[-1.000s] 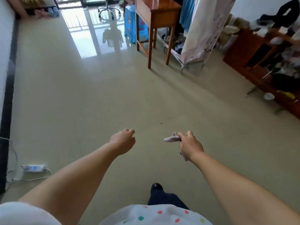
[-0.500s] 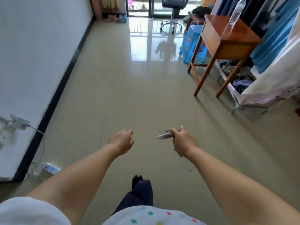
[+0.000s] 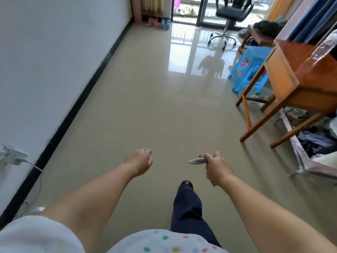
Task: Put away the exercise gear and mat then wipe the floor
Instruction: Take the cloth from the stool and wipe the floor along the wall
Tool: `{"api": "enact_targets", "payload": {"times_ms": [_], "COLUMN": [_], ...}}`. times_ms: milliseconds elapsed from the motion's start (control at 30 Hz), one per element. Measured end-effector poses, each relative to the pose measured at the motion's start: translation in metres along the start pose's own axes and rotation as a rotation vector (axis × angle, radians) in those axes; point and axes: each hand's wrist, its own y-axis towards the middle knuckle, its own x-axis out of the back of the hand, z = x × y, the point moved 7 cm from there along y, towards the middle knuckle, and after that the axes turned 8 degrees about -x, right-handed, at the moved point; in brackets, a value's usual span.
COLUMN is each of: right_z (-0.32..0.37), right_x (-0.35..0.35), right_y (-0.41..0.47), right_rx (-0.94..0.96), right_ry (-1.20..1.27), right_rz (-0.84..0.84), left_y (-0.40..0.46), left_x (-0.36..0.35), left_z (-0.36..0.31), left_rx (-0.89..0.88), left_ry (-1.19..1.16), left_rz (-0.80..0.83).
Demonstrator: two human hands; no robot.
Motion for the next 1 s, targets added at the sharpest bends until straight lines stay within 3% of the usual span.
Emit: {"api": "enact_targets", "payload": {"times_ms": [333,633,1000], "right_z": [0.093,0.319,0.540], "right_x": [0.117,0.115,0.116], "right_y": [0.253,0.377,0.463], "right_rx": [0.227,0.624,0.878], "right_ry": [-0.235,-0.392,-0.572], "right_rz": [0.052,0.090,0.170], "left_y": [0.167,0.223,0.244], "left_x": [0.098,0.126,0.207], "left_z": [0.050,0.209,0.352], "left_rx": [0.264,0.558,0.781], "left_ry": [-0.158,-0.331,-0.468], "left_rz": [-0.094,-0.109,-0.273]}}
